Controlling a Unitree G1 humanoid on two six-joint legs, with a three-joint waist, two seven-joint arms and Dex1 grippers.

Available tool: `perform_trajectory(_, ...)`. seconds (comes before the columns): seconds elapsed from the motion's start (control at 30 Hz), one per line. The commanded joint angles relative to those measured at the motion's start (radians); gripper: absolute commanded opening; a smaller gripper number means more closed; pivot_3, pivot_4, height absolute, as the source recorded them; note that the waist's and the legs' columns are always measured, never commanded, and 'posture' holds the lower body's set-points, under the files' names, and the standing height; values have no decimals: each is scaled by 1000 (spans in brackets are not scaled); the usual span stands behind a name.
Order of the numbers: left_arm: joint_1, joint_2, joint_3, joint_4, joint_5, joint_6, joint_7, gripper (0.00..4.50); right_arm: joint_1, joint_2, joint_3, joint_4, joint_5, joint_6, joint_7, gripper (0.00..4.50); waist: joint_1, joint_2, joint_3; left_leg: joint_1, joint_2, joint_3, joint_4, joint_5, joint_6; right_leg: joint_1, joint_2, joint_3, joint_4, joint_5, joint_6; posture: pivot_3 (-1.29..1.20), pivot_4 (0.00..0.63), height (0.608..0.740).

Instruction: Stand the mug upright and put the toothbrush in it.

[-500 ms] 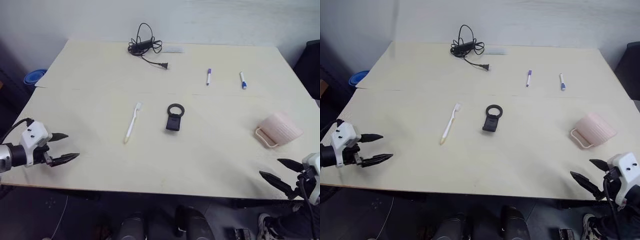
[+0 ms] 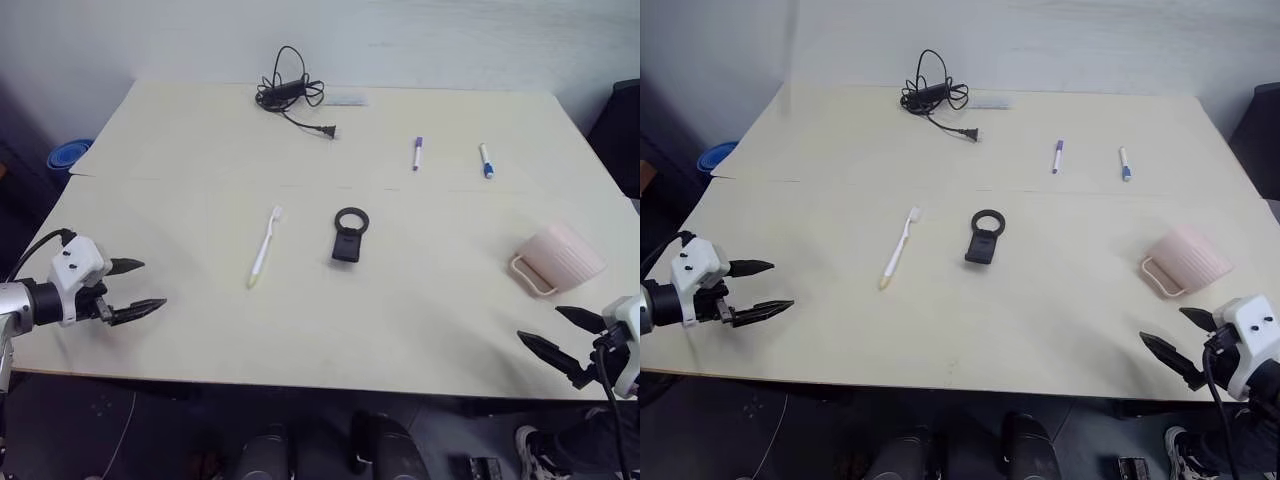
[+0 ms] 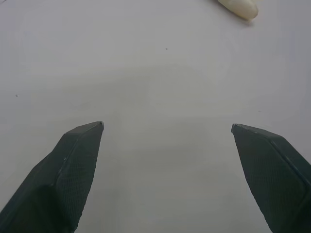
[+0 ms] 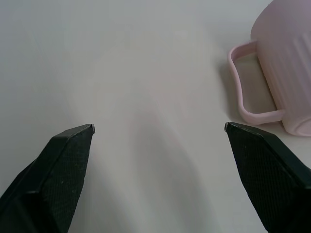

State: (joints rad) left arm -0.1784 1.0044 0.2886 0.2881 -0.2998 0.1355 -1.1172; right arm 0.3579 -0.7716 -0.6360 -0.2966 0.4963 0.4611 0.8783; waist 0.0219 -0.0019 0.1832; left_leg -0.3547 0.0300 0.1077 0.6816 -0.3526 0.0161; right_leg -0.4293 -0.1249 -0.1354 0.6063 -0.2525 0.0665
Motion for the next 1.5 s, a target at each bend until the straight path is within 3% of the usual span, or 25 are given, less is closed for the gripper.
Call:
perform_trajectory(0.03, -29, 2, 10, 5, -7, 0, 4, 4471, -5, -2, -8, -31, 22, 5, 1, 4500, 0, 0, 0, 0, 0, 0, 0, 0, 0, 0, 0, 0, 0, 0, 0, 0, 150, 740)
perform_trajectory(0.37, -48, -11, 7, -77, -54, 80, -27, 4471, -29, 1, 35, -113, 20, 27, -32, 4500, -2, 0, 0, 0, 1, 2, 0, -1, -1, -1, 3, 2, 0, 0, 0, 0, 150, 740)
perform_trajectory(0.47, -40, 5, 13, -226, -131, 210, -45, 4471, -102, -32, 138, -251, 30, 61, -59, 4500, -5, 0, 0, 1, 2, 3, 0, -1, -1, -1, 8, 4, 1, 0, 0, 0, 150, 740)
perform_trajectory(0.6, -21, 51, 15, -440, -248, 371, -99, 4471, -333, -42, 404, -334, -38, 89, -102, 4500, -23, -2, 0, 2, 3, 3, 0, -1, -2, -1, 7, 7, 1, 0, 0, 0, 150, 740)
perform_trajectory(0.7, -7, 87, 2, -530, -273, 406, -137, 4471, -519, -7, 622, -282, -153, 55, -116, 4500, -28, -3, 1, 2, 6, 4, 0, -2, -5, -3, 10, 8, 2, -1, -3, 0, 150, 740)
perform_trajectory(0.87, -57, 124, -41, -581, -278, 422, -166, 4471, -851, 188, 940, 38, -412, -49, -180, 4500, -35, -4, 0, -3, 3, 11, 1, 1, -7, -15, 14, 6, 11, -3, -5, 0, 150, 740)
perform_trajectory(1.13, -158, 94, -80, -561, -268, 430, -131, 4471, -1016, 342, 1087, 355, -593, -229, -200, 4500, -33, -5, 0, -6, 3, 11, 2, 2, -5, -16, 13, 5, 14, -3, -4, 0, 150, 740)
perform_trajectory(1.27, -156, 86, -73, -569, -272, 433, -115, 4500, -1040, 362, 1089, 464, -660, -302, -236, 3545, -42, -5, 0, -5, 4, 11, 3, 2, -5, -16, 13, 5, 15, -3, -4, 0, 150, 740)
perform_trajectory(1.5, -166, 75, -75, -567, -276, 432, -99, 4500, -1043, 370, 1048, 530, -686, -359, -268, 1141, -51, -5, 0, -5, 4, 11, 3, 3, -6, -16, 12, 7, 16, -3, -4, 0, 150, 740)
